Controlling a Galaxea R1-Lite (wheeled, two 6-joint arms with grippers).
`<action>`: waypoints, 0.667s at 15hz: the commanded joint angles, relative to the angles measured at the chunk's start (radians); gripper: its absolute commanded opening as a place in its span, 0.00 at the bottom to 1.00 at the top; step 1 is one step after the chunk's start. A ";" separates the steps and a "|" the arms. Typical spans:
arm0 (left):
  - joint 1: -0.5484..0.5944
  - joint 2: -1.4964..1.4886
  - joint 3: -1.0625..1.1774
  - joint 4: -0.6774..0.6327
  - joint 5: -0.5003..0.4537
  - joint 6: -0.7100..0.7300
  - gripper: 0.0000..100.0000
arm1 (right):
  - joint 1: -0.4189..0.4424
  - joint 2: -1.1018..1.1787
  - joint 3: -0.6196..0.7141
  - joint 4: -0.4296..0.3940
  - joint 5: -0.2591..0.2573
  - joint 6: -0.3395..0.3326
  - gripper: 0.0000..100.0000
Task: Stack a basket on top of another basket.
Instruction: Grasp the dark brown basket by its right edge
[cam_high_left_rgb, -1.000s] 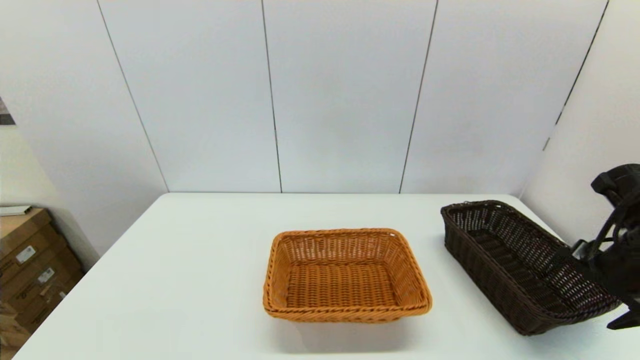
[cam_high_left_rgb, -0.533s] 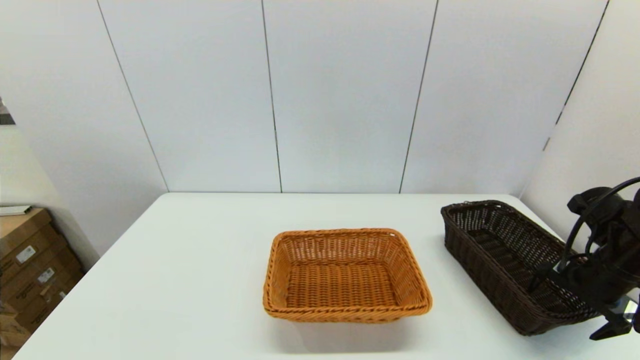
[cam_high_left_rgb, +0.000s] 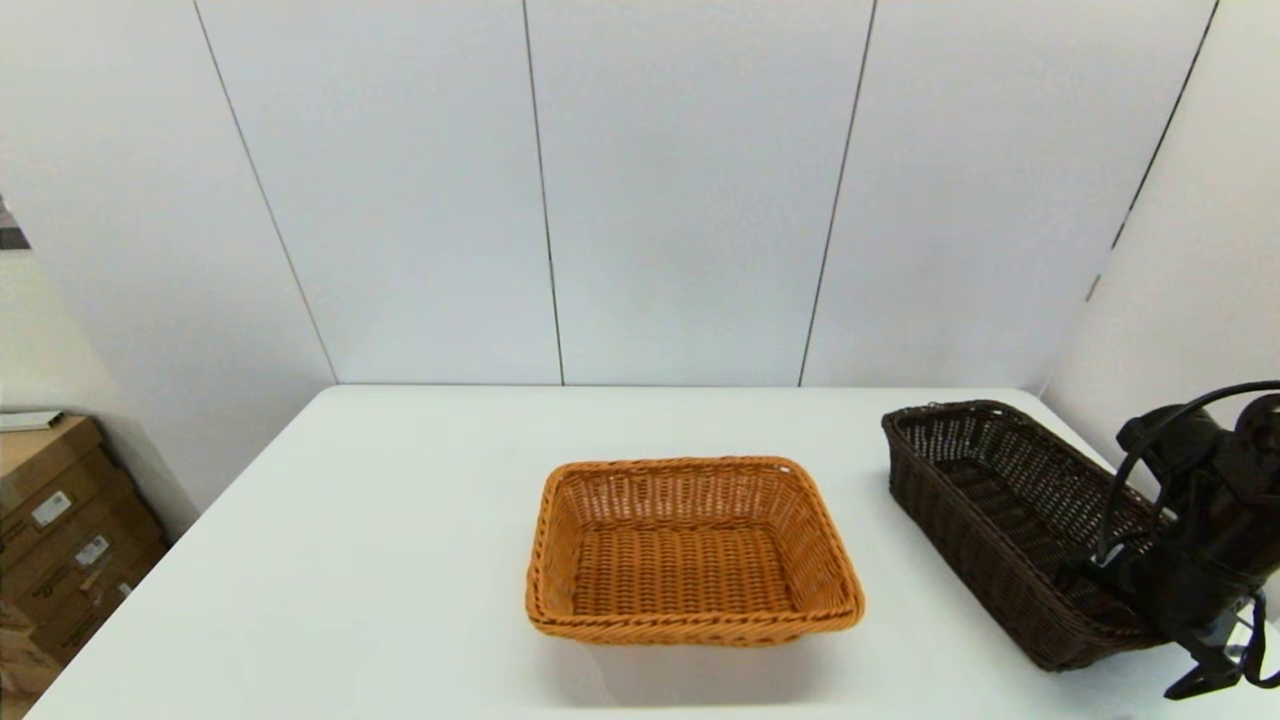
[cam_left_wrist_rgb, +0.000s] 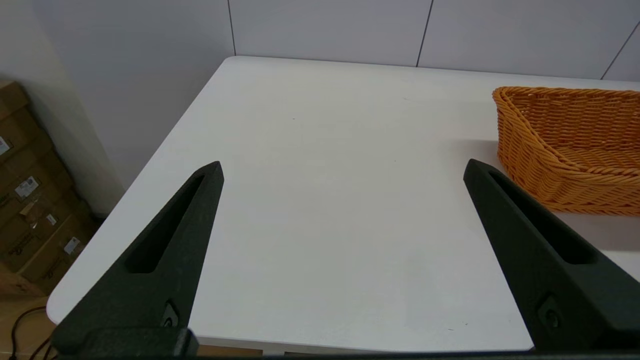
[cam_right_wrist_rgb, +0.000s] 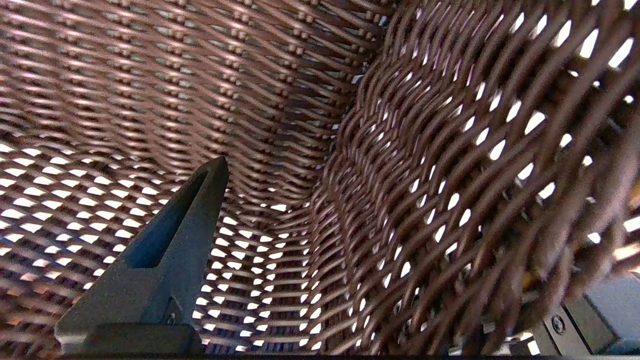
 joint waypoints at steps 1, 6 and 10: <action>0.000 -0.002 0.000 0.000 0.000 -0.001 1.00 | 0.001 -0.002 0.007 -0.004 0.002 0.004 0.00; 0.000 -0.002 0.000 0.000 0.000 -0.001 1.00 | 0.000 -0.004 0.004 -0.004 0.000 0.004 0.00; 0.000 -0.002 0.000 0.000 0.000 -0.001 1.00 | -0.014 -0.016 -0.001 -0.004 0.002 0.004 0.00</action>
